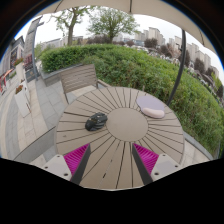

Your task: Arrange mouse

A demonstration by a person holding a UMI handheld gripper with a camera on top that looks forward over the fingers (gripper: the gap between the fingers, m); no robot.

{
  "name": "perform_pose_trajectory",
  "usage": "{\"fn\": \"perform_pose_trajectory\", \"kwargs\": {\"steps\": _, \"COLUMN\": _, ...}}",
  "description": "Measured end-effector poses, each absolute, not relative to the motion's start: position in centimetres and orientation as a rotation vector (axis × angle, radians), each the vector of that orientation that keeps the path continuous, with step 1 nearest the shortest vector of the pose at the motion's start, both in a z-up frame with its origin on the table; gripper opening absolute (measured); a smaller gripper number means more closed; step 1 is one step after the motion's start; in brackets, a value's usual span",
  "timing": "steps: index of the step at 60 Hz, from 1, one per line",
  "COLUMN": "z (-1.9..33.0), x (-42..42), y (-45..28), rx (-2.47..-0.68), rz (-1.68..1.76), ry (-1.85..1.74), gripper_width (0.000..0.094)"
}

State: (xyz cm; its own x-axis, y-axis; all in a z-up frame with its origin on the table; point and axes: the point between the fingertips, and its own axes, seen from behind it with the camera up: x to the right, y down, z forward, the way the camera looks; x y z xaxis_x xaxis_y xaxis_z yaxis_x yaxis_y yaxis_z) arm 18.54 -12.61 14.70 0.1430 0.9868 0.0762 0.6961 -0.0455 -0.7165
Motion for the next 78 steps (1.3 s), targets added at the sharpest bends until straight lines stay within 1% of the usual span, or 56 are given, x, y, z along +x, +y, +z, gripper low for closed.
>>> {"fn": "perform_pose_trajectory", "kwargs": {"steps": 6, "z": 13.8, "x": 16.4, "y": -16.0, "rx": -1.787, "rz": 0.649, "ry": -1.594, "gripper_width": 0.0858}}
{"fn": "perform_pose_trajectory", "kwargs": {"steps": 13, "z": 12.6, "x": 13.8, "y": -18.0, "rx": -1.768, "rz": 0.675, "ry": -1.566, "gripper_width": 0.0857}}
{"fn": "perform_pose_trajectory", "kwargs": {"steps": 21, "z": 9.9, "x": 10.1, "y": -19.8, "rx": -1.779, "rz": 0.714, "ry": -1.547, "gripper_width": 0.0855}}
{"fn": "perform_pose_trajectory", "kwargs": {"steps": 37, "z": 4.5, "x": 2.7, "y": -19.4, "rx": -1.817, "rz": 0.703, "ry": -1.516, "gripper_width": 0.0856}}
{"fn": "perform_pose_trajectory", "kwargs": {"steps": 49, "z": -0.1, "x": -0.4, "y": -18.5, "rx": -1.886, "rz": 0.662, "ry": -1.514, "gripper_width": 0.0856}}
{"fn": "perform_pose_trajectory", "kwargs": {"steps": 58, "z": -1.2, "x": -2.7, "y": -17.8, "rx": -1.881, "rz": 0.652, "ry": -1.509, "gripper_width": 0.0864}}
{"fn": "perform_pose_trajectory", "kwargs": {"steps": 66, "z": -1.1, "x": -5.0, "y": -17.9, "rx": -1.87, "rz": 0.673, "ry": -1.529, "gripper_width": 0.0864}}
{"fn": "perform_pose_trajectory", "kwargs": {"steps": 72, "z": -1.6, "x": -6.6, "y": -17.6, "rx": -1.838, "rz": 0.657, "ry": -1.561, "gripper_width": 0.0865}}
{"fn": "perform_pose_trajectory", "kwargs": {"steps": 78, "z": -2.0, "x": -7.7, "y": -17.5, "rx": -1.844, "rz": 0.663, "ry": -1.584, "gripper_width": 0.0853}}
